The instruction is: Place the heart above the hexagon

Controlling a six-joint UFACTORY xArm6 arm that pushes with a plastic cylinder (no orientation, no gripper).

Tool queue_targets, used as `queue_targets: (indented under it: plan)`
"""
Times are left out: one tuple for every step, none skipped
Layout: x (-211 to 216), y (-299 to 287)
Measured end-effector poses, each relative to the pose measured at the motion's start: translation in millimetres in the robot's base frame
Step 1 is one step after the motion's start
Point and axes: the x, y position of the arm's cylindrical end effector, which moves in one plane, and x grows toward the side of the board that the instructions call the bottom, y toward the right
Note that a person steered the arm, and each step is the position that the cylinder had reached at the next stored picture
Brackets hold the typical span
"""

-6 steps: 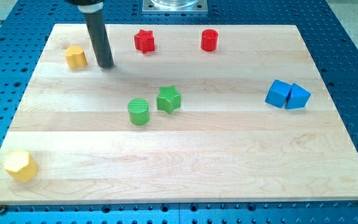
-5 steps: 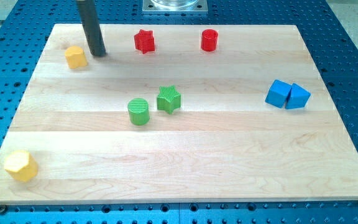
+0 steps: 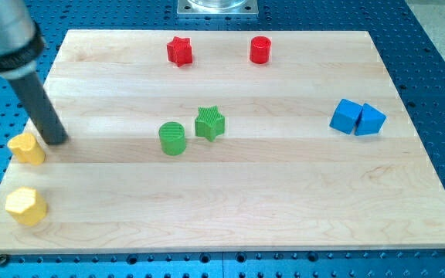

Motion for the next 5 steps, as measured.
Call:
queue_targets:
  plan:
    - [10.0, -36.5]
    - [61.0, -29.7]
    - [49.2, -33.4]
    - [29.9, -38.1]
    - [37.4, -3.3]
